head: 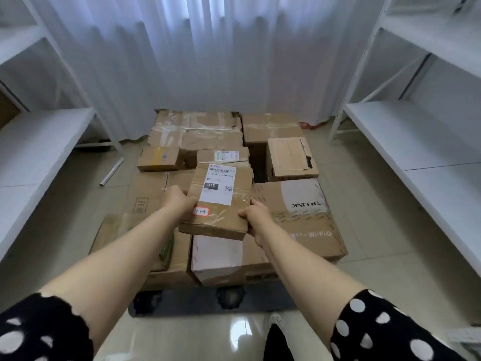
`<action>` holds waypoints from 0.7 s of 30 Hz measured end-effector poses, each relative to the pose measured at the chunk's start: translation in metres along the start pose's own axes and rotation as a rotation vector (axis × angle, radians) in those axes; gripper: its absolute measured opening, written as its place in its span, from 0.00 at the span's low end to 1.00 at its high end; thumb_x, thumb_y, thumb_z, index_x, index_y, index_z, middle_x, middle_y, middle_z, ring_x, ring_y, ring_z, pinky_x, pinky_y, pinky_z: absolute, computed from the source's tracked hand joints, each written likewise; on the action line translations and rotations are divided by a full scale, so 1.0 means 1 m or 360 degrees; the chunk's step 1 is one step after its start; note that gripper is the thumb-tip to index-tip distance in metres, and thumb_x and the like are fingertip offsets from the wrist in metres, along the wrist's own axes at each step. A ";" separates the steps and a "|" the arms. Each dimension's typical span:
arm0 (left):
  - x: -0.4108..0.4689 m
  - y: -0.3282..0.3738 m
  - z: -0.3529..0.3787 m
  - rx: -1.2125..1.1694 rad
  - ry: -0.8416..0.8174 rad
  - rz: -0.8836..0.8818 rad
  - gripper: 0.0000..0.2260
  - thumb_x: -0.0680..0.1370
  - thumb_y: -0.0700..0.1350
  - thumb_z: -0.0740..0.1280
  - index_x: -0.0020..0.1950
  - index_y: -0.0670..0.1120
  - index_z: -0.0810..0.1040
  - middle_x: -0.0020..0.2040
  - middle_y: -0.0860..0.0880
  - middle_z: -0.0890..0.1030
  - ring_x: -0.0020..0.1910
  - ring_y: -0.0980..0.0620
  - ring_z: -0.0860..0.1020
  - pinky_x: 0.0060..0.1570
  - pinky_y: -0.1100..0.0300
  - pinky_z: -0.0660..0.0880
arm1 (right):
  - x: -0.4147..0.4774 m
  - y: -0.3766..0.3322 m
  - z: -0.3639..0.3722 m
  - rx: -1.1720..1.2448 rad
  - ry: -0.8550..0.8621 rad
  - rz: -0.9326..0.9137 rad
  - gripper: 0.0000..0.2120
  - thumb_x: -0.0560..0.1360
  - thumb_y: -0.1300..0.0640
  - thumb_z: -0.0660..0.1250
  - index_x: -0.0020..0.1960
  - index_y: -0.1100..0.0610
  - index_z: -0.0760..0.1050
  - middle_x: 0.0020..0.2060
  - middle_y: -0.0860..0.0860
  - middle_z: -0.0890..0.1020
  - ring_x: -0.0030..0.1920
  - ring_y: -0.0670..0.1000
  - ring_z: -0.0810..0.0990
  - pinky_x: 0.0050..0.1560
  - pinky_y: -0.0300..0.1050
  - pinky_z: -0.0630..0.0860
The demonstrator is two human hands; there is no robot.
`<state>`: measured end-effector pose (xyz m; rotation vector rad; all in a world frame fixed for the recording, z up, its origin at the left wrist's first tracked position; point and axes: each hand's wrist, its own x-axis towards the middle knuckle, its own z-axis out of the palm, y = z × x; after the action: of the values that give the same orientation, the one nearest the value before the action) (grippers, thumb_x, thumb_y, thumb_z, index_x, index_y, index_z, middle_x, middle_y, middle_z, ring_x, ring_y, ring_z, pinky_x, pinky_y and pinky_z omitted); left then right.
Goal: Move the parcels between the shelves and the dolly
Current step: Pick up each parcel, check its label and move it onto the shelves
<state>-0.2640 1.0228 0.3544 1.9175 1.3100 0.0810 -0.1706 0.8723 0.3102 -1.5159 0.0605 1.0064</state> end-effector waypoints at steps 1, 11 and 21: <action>0.012 0.012 0.012 0.0037 0.0011 -0.0020 0.09 0.77 0.46 0.69 0.53 0.41 0.79 0.48 0.44 0.82 0.45 0.47 0.79 0.43 0.55 0.76 | 0.020 -0.004 -0.009 0.0000 0.0028 0.0052 0.18 0.73 0.68 0.61 0.61 0.57 0.73 0.52 0.56 0.81 0.50 0.54 0.80 0.48 0.47 0.79; 0.106 0.116 0.109 0.0365 -0.0066 -0.0239 0.06 0.76 0.43 0.69 0.49 0.41 0.77 0.49 0.42 0.81 0.49 0.43 0.80 0.52 0.50 0.78 | 0.152 -0.067 -0.098 -0.0224 -0.0023 0.0317 0.16 0.73 0.61 0.62 0.60 0.59 0.74 0.52 0.56 0.81 0.52 0.56 0.80 0.53 0.52 0.79; 0.148 0.134 0.123 0.0276 -0.0086 -0.0368 0.09 0.77 0.40 0.66 0.56 0.39 0.75 0.54 0.41 0.80 0.53 0.41 0.79 0.55 0.48 0.77 | 0.202 -0.089 -0.103 -0.0390 -0.0058 0.0402 0.13 0.74 0.62 0.62 0.57 0.58 0.75 0.53 0.56 0.81 0.54 0.56 0.79 0.59 0.53 0.77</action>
<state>-0.0371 1.0526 0.3018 1.8813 1.5343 -0.2056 0.0606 0.9097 0.2433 -1.7425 0.1079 1.2796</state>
